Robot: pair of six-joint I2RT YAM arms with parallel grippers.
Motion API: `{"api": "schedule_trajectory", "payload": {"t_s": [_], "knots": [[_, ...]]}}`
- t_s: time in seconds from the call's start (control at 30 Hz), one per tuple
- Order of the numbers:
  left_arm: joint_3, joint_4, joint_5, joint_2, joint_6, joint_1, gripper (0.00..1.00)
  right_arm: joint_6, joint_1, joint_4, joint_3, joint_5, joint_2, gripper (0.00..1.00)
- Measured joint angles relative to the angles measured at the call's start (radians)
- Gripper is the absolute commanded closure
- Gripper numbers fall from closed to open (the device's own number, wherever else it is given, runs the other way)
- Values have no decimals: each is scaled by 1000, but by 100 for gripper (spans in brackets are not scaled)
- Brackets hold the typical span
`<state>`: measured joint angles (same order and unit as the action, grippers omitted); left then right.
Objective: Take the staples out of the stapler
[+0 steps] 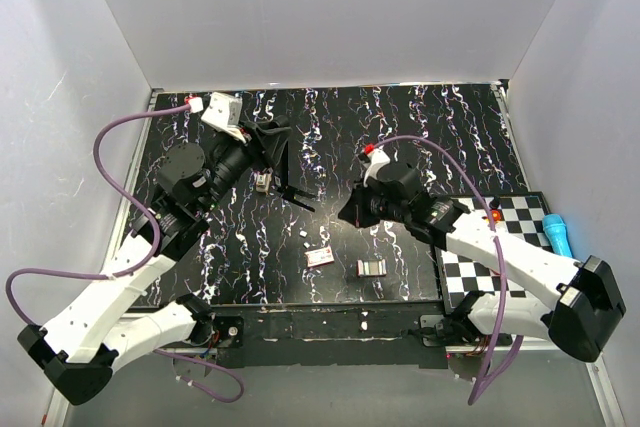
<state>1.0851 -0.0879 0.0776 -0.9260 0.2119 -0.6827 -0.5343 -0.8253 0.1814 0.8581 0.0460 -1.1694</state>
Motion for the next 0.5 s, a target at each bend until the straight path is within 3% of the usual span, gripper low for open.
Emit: {"api": "schedule_trajectory", "payload": {"t_s": [0.27, 0.5], "knots": [[-17, 21, -16, 14, 63, 0, 100, -89, -86, -41, -40, 121, -2, 99], [-50, 33, -39, 61, 127, 0, 100, -180, -164, -153, -40, 109, -26, 99]]}}
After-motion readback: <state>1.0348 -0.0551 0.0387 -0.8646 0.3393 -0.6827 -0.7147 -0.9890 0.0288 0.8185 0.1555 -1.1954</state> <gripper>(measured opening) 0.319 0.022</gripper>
